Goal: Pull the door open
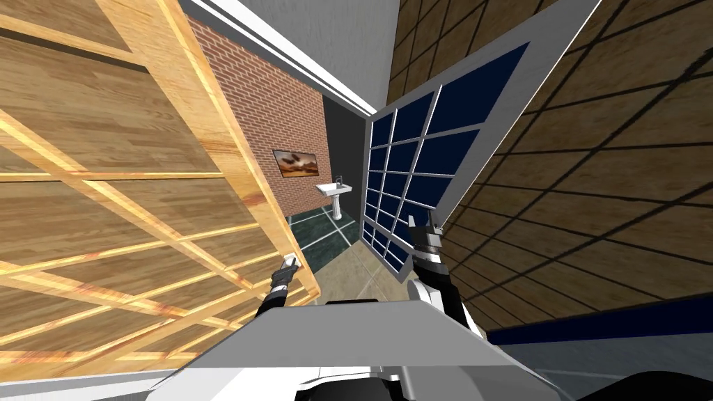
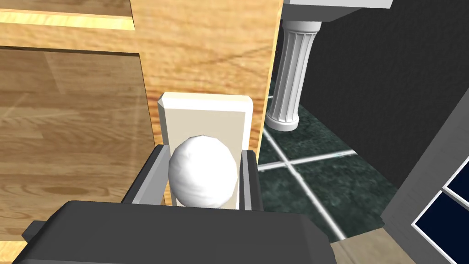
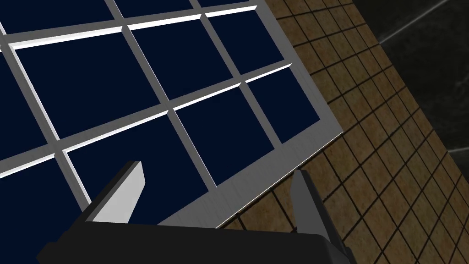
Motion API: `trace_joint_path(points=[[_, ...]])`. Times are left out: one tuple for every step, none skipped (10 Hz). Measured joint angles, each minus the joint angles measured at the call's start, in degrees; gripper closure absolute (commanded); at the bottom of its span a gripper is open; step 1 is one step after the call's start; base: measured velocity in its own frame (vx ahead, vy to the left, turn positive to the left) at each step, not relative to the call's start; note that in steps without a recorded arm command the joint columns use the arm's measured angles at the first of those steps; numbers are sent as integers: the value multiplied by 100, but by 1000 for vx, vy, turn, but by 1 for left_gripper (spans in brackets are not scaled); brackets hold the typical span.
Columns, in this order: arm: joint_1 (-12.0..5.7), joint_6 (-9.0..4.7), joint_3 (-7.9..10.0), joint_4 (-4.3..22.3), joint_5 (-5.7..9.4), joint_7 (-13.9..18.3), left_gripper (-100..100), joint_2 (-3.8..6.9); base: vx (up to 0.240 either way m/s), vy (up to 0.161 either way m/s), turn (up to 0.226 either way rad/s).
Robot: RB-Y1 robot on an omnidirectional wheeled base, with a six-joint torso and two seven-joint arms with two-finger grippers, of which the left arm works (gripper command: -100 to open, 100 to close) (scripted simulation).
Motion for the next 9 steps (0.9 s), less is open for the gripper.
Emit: trace_joint_path(points=[[3,-19,-78,6,-37,70,100,28,-247,6,-84],[5,-42,-151,2,-75,134,100,61,-242,0,-67],[52,-44,-214,-66,-106,178,100,96,-106,-5,-20],[74,-31,-240,-67,-115,187,100,83,-169,1,-70],[86,-45,-294,-75,-143,228,100,124,-256,26,-74],[98,-74,-356,-114,-179,279,100,168,-247,18,-85],[129,-106,-436,-158,-223,333,100,222,-241,24,-63],[182,-110,-515,-234,-264,378,100,273,-246,17,-61],[197,-165,-614,-216,-320,451,100,317,-250,7,-51]])
